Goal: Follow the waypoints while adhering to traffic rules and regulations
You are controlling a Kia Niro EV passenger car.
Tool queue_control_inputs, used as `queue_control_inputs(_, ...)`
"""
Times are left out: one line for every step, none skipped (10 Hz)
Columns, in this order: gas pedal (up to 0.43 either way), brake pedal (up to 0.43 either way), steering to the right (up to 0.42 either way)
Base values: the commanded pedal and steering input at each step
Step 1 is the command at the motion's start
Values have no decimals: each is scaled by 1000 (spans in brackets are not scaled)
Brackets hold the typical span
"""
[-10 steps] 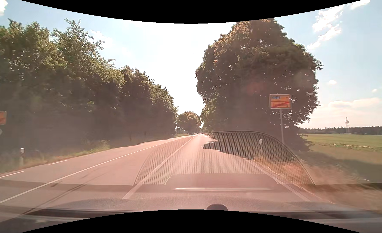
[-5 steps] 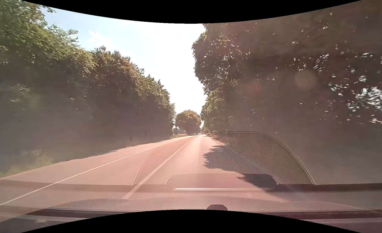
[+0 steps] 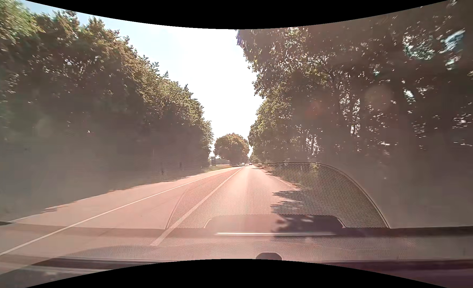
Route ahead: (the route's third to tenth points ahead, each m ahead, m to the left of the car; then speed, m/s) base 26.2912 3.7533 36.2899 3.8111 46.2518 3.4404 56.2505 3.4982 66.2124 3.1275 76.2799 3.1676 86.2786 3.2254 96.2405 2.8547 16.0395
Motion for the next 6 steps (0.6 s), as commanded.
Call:
queue_control_inputs(299,0,-1)
queue_control_inputs(299,0,-1)
queue_control_inputs(299,0,-1)
queue_control_inputs(299,0,0)
queue_control_inputs(280,0,0)
queue_control_inputs(280,0,0)
